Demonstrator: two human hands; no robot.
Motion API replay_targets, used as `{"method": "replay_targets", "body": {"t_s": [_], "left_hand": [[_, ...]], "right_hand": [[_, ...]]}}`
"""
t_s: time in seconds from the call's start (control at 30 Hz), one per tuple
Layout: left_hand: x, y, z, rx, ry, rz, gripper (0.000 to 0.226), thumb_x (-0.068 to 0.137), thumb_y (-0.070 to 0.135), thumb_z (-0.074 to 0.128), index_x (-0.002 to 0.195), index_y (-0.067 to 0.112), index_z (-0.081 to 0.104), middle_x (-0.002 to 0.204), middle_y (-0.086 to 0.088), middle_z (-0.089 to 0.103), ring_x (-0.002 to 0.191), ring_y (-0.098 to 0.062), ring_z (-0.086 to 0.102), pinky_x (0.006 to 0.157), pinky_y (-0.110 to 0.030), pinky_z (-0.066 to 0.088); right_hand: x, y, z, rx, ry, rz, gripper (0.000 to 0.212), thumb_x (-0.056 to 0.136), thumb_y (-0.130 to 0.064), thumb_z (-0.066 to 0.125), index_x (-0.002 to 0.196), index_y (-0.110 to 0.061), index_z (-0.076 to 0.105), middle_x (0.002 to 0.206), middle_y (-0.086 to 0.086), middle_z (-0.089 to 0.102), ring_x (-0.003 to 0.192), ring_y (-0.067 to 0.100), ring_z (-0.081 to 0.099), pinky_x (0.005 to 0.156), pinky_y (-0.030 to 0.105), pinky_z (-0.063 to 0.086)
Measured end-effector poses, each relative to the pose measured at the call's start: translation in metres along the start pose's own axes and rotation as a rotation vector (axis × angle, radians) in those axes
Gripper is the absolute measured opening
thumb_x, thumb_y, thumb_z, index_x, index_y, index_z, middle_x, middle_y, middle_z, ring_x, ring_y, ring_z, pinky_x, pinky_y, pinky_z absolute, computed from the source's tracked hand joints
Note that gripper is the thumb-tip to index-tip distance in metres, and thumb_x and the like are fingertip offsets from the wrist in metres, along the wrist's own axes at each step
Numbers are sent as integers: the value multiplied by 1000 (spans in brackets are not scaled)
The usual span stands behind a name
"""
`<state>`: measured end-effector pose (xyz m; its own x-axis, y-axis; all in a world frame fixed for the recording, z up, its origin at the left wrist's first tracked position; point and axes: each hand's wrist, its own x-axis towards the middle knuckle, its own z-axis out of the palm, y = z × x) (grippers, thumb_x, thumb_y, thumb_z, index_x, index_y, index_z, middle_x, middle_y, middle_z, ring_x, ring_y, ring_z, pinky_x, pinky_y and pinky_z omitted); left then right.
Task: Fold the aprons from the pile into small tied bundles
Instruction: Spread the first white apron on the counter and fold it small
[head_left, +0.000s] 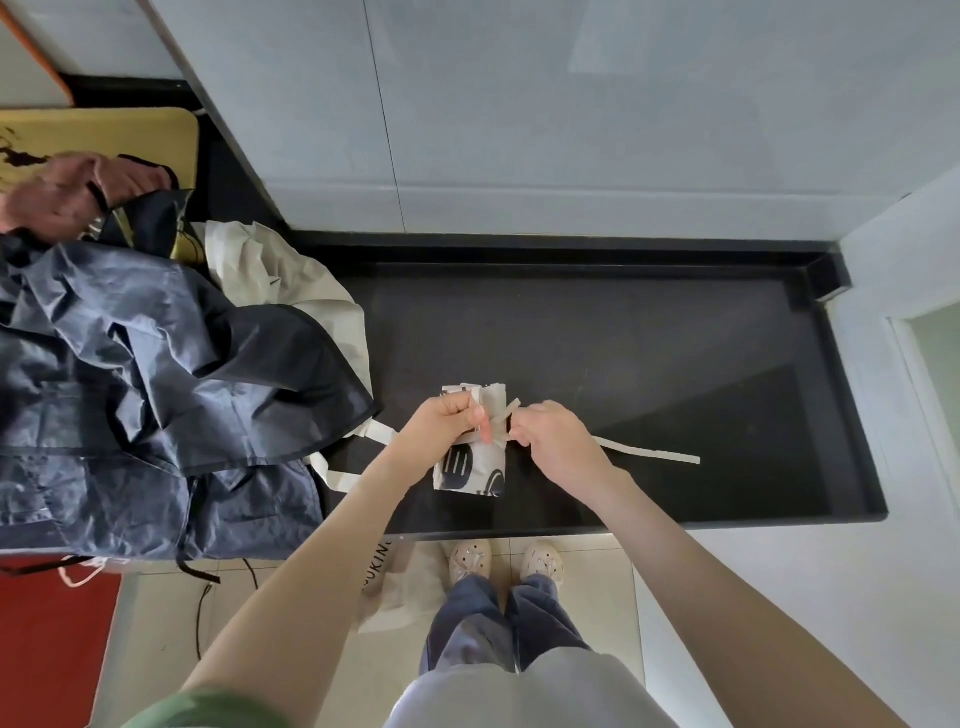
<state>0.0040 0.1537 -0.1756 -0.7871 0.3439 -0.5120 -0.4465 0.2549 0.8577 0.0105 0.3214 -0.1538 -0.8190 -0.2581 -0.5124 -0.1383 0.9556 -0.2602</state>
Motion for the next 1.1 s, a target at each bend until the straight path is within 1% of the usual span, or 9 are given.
{"method": "replay_targets", "body": {"t_s": [0.1,0.27,0.37,0.47,0.63,0.73,0.9,1.0,1.1], "left_hand": [[1,-3,7,-50,73,-5,43,100,21,48,61,16,63,70,-1,57,72,-15,48,73,-19,42],[4,2,20,34,110,-23,38,101,21,47,66,17,64,62,5,57,61,-2,50,71,-9,41],[3,1,25,131,167,-43,47,101,28,45,56,21,55,64,3,56,69,-12,52,76,-24,41],[1,1,26,146,165,-32,50,102,32,44,54,20,51,63,5,53,64,-10,47,73,-25,39],[-3,2,22,212,79,-31,45,102,34,41,63,14,50,62,4,45,61,-11,40,66,-24,35],[-4,1,21,226,1,-69,40,103,31,37,68,16,49,70,-1,46,69,-15,42,68,-25,36],[-5,9,18,14,-89,-123,28,94,17,48,66,16,47,65,4,45,63,-6,42,65,-19,35],[-7,9,19,-18,-70,-111,41,101,32,45,62,25,55,57,16,55,59,3,52,66,-13,40],[-8,6,18,44,-4,-94,47,103,39,34,66,23,56,67,9,56,68,-4,53,77,-21,42]], "right_hand": [[-14,20,12,141,129,47,20,96,-6,45,79,-14,48,85,2,47,87,19,43,73,26,32],[-34,23,1,1028,127,159,27,98,-24,50,83,-7,63,96,-5,61,97,12,56,81,17,42],[-32,6,3,1210,125,61,23,100,-21,48,94,-10,67,97,-16,68,100,-2,59,85,7,44],[-25,0,5,1309,182,76,20,100,-16,49,98,-19,69,95,-16,69,96,-4,60,84,9,45],[-17,-5,15,1282,191,111,23,99,-14,51,114,-21,67,109,-10,64,105,4,58,89,13,45],[-10,-10,20,1036,278,87,24,98,-14,52,114,-17,69,104,-5,63,104,12,56,93,25,45],[-11,-14,26,713,357,2,25,97,-5,49,112,-16,66,99,3,61,91,13,54,76,19,44],[-13,-12,26,661,349,-27,19,94,0,48,107,-12,55,97,1,59,89,14,57,77,26,51],[-12,-14,23,683,321,9,15,94,-6,53,106,-12,46,89,4,62,82,15,60,75,35,54]]}}
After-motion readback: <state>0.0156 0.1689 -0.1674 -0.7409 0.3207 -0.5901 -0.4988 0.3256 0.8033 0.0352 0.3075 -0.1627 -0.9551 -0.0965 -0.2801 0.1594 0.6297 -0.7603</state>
